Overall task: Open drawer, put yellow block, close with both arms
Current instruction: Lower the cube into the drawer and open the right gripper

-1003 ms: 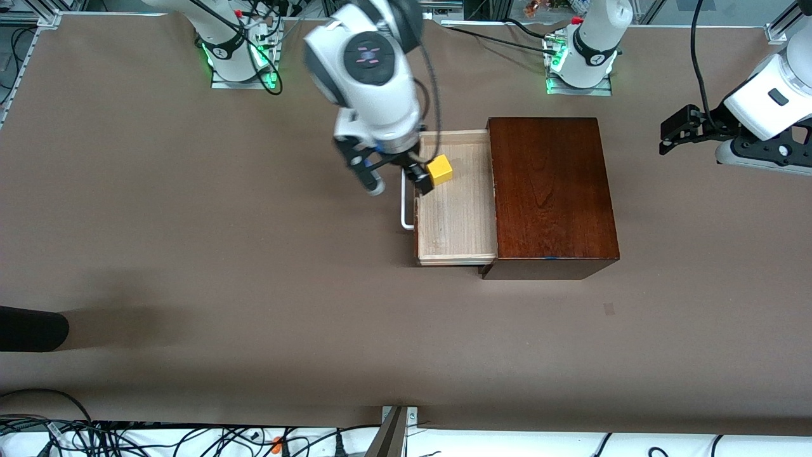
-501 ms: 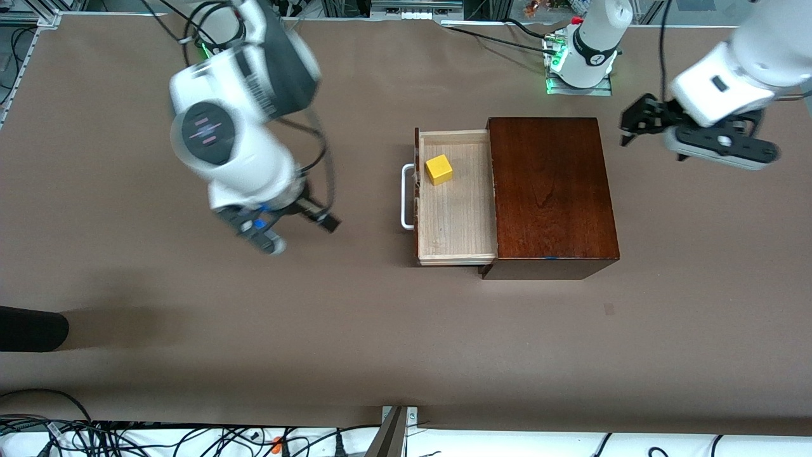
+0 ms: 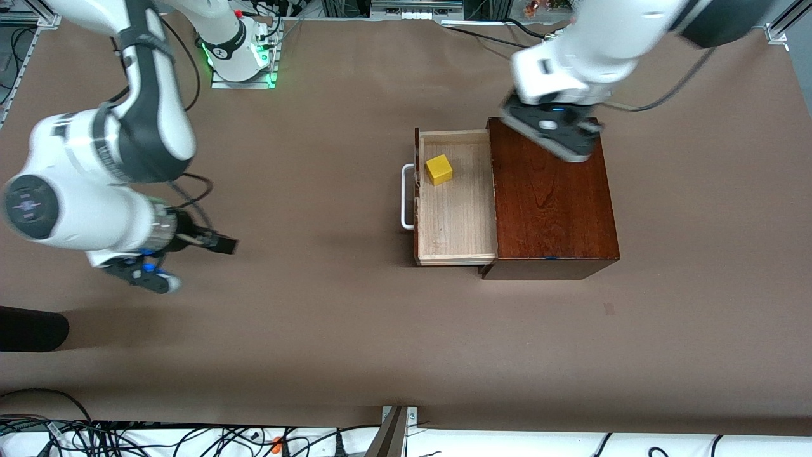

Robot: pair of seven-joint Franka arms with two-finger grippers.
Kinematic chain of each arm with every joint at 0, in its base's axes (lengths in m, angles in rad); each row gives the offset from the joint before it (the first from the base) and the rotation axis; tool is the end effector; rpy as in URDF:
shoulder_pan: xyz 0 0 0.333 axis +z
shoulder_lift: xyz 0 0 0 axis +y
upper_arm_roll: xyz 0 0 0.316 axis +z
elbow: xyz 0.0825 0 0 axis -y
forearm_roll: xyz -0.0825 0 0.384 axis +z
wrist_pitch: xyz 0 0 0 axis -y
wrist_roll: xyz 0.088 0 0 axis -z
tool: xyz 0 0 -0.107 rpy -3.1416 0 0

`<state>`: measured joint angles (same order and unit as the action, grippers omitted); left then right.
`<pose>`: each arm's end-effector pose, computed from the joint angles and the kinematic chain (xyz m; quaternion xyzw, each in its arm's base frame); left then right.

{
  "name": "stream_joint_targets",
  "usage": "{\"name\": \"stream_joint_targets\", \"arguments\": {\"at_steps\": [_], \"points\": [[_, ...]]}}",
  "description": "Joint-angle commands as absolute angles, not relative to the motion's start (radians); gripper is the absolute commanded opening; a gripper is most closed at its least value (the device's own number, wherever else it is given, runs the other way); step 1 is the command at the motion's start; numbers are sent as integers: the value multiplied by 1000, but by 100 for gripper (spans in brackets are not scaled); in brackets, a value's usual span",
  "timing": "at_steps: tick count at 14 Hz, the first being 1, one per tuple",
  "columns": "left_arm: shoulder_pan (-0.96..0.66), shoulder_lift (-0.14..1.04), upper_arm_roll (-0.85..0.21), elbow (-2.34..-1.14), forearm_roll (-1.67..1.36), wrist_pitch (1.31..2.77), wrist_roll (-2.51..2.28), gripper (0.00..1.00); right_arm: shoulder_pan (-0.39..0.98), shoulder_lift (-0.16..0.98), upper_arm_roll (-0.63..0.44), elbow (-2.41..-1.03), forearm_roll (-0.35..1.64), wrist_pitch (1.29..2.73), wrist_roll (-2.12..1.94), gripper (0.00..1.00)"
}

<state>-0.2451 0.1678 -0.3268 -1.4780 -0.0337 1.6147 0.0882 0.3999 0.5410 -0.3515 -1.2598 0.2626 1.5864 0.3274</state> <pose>0.5160 -0.3174 0.5798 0.9460 -0.3211 -0.0212 0.0397 0.6794 0.1135 0.4465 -0.9854 0.1375 0.0976 0.0218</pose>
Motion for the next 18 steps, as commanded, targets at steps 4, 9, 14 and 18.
{"name": "stream_joint_targets", "arguments": {"at_steps": [4,9,14,18], "points": [[-420,419,-353,-1312,-37,1716,389,100,407,413,-410,-1275,163,1462,-56,100],[-623,561,-351,-1302,205,1801,555,100,411,278,-408,-1324,43,1377,-121,100],[-638,672,-344,-1304,279,1852,637,100,165,86,-186,-1666,-38,1667,-256,100],[-637,721,-341,-1307,347,1888,629,100,34,38,-69,-1643,-69,1542,-261,100]]}}
